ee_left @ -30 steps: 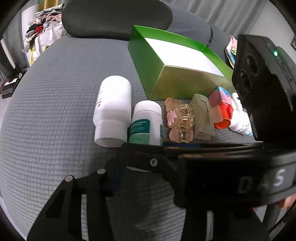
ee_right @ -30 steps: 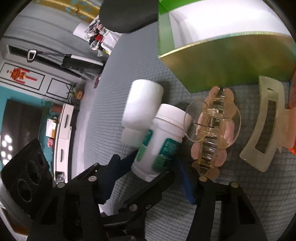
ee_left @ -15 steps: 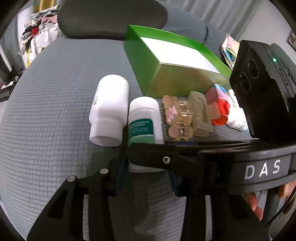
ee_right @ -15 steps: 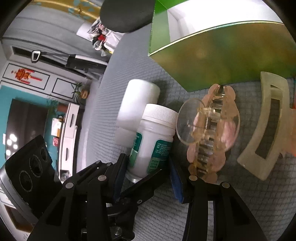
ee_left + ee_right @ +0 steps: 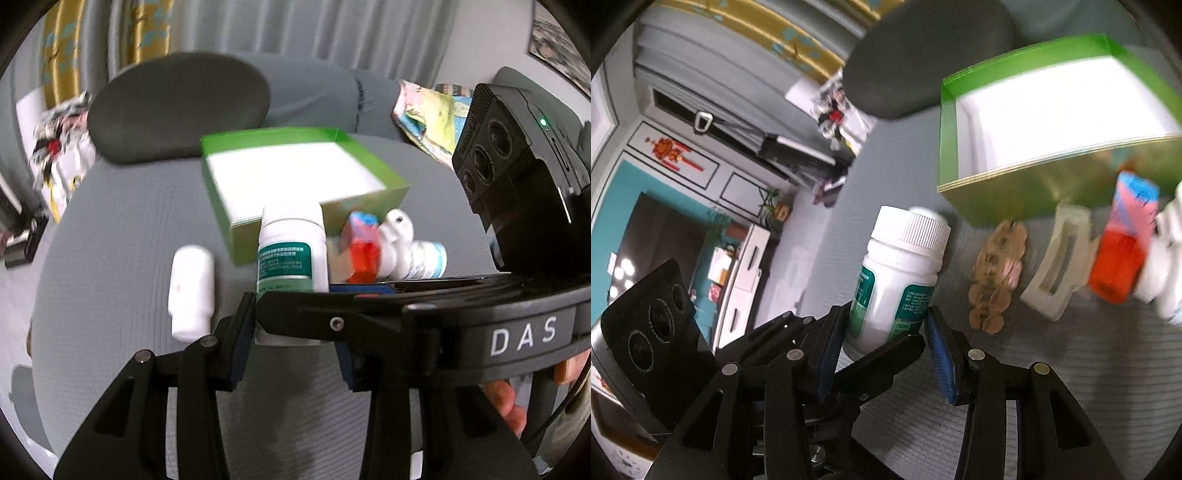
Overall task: Organize rigid objects
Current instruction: 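Carry the green-label bottle into the green box and open the right gripper, then move the right gripper to the large blue-label white bottle, then close the right gripper on the blue-label bottle and lift it, then carry the blue-label bottle into the green box, lower it, open the right gripper, then withdraw the right gripper up and away from the green box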
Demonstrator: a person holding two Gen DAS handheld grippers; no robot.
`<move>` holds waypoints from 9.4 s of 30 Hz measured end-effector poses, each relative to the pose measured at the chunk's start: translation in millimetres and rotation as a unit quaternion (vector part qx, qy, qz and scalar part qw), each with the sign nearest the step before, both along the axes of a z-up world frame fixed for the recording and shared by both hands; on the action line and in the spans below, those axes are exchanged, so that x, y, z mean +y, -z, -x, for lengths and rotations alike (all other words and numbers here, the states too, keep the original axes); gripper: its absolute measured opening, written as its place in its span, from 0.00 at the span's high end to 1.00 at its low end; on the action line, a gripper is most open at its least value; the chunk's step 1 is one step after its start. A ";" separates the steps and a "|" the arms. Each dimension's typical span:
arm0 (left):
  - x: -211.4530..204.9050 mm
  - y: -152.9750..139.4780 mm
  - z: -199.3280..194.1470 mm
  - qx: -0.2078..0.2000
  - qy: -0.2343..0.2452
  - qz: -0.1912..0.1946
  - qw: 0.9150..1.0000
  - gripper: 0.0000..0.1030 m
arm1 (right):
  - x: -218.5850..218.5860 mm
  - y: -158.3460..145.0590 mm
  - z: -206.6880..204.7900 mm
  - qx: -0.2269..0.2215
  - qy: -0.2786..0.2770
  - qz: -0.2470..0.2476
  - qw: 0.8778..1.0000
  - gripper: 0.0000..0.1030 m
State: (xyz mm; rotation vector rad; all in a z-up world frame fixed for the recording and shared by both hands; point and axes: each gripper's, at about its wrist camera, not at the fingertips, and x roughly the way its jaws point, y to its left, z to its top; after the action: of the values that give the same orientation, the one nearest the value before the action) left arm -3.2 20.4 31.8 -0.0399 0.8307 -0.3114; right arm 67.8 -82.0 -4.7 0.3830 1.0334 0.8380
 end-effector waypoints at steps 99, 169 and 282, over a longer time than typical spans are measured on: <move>-84.9 51.7 -41.0 0.189 -0.035 0.150 0.970 0.01 | -185.3 21.8 -3.2 -0.140 0.095 0.231 0.958 0.37; -85.3 -50.2 -64.0 0.015 0.025 0.048 0.998 0.42 | -93.7 -32.3 58.2 -0.343 -0.022 0.163 0.925 0.44; -46.9 -53.4 -49.0 -0.062 -0.059 -0.057 0.995 0.01 | -132.6 -52.9 75.1 -0.259 0.113 0.186 0.941 0.19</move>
State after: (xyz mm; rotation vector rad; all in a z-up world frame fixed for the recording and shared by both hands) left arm 45.8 -26.5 85.2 0.0366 0.7187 -0.1525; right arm -7.4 -214.6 48.2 -0.0481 0.6169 0.4789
